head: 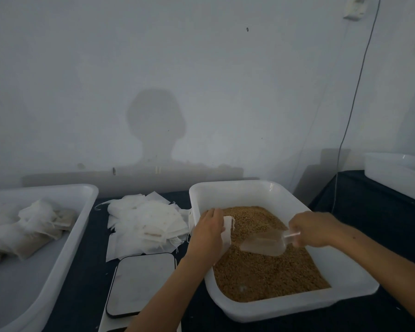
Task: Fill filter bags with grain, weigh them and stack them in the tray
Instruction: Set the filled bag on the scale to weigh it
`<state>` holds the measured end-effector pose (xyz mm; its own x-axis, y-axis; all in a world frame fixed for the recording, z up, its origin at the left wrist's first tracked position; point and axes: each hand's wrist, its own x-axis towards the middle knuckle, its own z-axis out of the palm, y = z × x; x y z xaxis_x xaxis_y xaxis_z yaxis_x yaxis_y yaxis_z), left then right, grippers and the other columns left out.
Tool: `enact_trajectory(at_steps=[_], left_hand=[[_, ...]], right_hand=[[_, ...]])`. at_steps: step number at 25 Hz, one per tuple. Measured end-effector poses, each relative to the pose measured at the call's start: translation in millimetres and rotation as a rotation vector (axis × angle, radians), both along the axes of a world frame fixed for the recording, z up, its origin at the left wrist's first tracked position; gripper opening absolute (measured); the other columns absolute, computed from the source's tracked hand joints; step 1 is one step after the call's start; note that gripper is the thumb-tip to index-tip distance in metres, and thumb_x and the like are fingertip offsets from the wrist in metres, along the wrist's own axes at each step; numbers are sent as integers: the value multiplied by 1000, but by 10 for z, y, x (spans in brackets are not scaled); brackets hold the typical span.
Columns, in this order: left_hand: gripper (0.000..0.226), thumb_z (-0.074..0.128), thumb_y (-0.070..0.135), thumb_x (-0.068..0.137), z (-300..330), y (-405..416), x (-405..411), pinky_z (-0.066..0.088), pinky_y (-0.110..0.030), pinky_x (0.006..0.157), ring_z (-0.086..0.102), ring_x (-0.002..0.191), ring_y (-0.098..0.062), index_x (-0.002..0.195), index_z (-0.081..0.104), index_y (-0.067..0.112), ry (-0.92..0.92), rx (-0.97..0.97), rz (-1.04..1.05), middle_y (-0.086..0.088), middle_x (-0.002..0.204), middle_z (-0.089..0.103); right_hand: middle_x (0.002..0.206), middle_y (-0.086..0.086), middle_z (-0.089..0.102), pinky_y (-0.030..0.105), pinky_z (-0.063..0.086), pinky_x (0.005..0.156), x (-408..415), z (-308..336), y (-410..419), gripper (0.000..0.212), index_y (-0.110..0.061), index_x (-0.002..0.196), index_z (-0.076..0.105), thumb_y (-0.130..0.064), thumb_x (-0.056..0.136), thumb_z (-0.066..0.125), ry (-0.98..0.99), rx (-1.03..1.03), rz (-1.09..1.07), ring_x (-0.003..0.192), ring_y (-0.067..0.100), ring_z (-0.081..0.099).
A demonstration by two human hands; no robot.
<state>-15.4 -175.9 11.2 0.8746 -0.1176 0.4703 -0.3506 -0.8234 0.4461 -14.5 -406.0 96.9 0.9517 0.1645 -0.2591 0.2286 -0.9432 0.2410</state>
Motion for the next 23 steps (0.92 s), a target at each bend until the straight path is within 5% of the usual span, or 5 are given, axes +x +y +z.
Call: enact_trajectory(at_steps=[7, 12, 17, 20, 23], left_hand=[[13, 40, 3, 97, -3, 6, -19, 29, -19, 69, 31, 84, -11, 95, 39, 16, -52, -3, 25, -1, 99, 47], [14, 43, 4, 96, -16, 21, -10, 29, -18, 70, 34, 84, -10, 93, 40, 17, -45, -9, 28, 0, 99, 49], [10, 56, 7, 92, -9, 22, 20, 44, -26, 77, 45, 87, -12, 87, 51, 15, -13, -6, -31, 3, 94, 54], [5, 63, 9, 88, 10, 19, -5, 47, -29, 81, 52, 89, -14, 85, 59, 10, 5, -16, -96, 0, 96, 60], [5, 66, 8, 85, 46, 23, -43, 41, -16, 76, 50, 85, -10, 83, 62, 6, 21, -50, -162, -2, 95, 60]], right_hand=[[105, -3, 64, 25, 40, 71, 115, -498, 122, 21, -20, 103, 65, -35, 89, 61, -38, 153, -3, 95, 14, 60], [106, -5, 59, 27, 44, 81, 73, -408, -135, 18, -22, 103, 60, -34, 89, 61, 41, 295, -29, 97, 12, 56], [84, -2, 60, 20, 46, 63, -127, 37, -337, 5, -19, 86, 62, -22, 89, 65, 84, 602, -19, 71, 7, 56], [83, -5, 58, 23, 44, 65, -144, 273, -275, 7, -22, 87, 62, -29, 89, 65, 0, 530, 51, 72, 6, 54], [84, -13, 54, 23, 37, 65, -147, 396, -142, 7, -32, 87, 57, -37, 89, 62, -88, 294, 94, 81, 5, 52]])
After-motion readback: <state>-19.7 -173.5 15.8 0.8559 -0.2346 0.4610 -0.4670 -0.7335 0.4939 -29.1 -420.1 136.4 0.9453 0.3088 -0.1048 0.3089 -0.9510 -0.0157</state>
